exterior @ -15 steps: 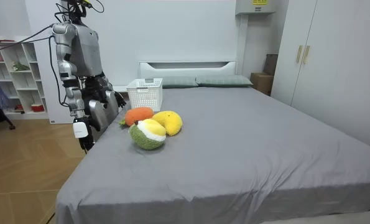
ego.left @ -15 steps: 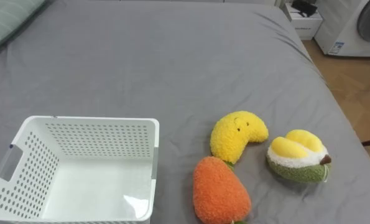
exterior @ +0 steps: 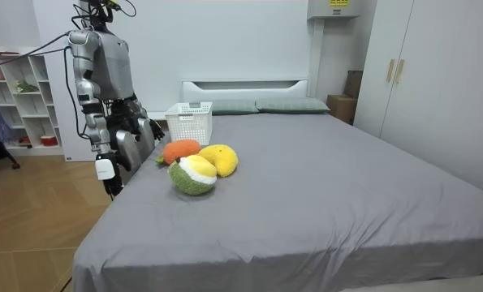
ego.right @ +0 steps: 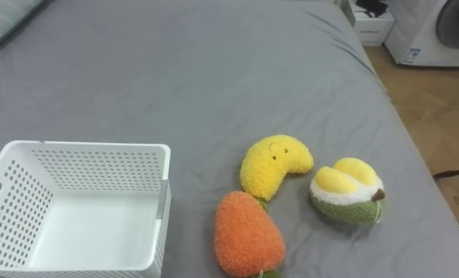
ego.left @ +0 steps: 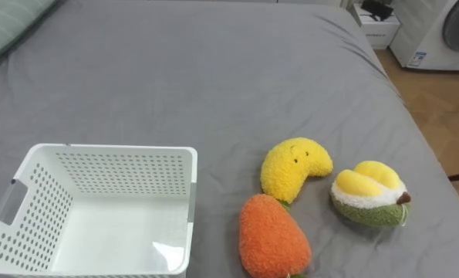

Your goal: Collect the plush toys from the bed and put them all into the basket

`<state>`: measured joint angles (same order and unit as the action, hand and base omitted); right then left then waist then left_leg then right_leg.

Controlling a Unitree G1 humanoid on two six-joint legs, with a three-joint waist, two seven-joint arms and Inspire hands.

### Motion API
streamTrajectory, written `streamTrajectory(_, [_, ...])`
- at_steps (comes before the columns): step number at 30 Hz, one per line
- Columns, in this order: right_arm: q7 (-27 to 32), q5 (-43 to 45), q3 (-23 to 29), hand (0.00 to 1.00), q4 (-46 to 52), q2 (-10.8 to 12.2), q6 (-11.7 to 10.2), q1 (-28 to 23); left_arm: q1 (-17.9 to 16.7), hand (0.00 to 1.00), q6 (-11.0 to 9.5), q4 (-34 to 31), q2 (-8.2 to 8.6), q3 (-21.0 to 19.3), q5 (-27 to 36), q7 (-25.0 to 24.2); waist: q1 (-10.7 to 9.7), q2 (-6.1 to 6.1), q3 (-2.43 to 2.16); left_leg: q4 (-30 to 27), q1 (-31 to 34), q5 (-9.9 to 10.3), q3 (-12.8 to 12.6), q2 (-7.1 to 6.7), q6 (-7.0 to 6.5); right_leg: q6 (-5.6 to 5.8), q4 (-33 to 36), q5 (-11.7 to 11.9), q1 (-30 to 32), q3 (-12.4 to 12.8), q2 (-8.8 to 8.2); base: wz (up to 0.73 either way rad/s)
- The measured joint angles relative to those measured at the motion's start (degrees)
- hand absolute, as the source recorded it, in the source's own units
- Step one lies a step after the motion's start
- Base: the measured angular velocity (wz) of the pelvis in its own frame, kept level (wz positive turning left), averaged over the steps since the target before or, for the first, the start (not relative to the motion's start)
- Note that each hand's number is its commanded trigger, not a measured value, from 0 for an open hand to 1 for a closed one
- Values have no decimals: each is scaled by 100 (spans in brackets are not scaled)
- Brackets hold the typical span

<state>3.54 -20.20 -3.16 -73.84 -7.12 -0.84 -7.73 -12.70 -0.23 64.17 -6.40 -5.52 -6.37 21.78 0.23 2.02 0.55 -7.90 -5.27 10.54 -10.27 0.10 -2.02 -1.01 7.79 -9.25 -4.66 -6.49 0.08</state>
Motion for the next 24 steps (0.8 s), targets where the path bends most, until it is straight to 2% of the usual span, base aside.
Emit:
streamTrajectory(5, [8, -246, 93, 0, -46, 15, 28, -34, 3, 0, 19, 2, 7, -55, 2, -12, -9, 15, -12, 15, -23, -1, -9, -2, 1, 0, -2, 0, -12, 1, 2, 0])
streamTrajectory(9, [83, -512, 369, 0, -44, 27, 70, -113, 7, 0, 39, -4, 4, -170, -5, -90, -32, 30, -30, 11, -31, -1, -6, -2, 0, 0, 0, 1, -26, -8, -1, 0])
streamTrajectory(12, [180, -687, 729, 0, -42, 17, 94, -137, -47, 0, 41, -18, 0, -263, -17, -123, -126, 41, -37, 4, -31, -2, -3, -1, 1, 0, 4, 1, -29, -1, -1, 0])
streamTrajectory(16, [407, -788, 1411, 0, -29, -4, 96, -145, -78, 0, 37, -27, -6, -589, -61, -131, -255, 87, -55, 7, -41, -3, -9, -1, 1, 0, 13, 0, -29, 26, -1, 0])
streamTrajectory(21, [766, -781, 1816, 0, 167, -220, 135, -133, -138, 0, 35, -31, -101, -769, -71, -109, -313, 185, -57, 7, -50, -3, -48, 3, 1, 2, 53, -1, -7, 25, 0, -4])
streamTrajectory(24, [1008, -755, 2090, 0, 553, -469, 200, -61, -155, 0, 35, -51, -118, -781, -159, -97, -310, 215, -47, 2, -52, -4, -61, 0, -1, 3, 94, -3, 16, 77, 2, -6])
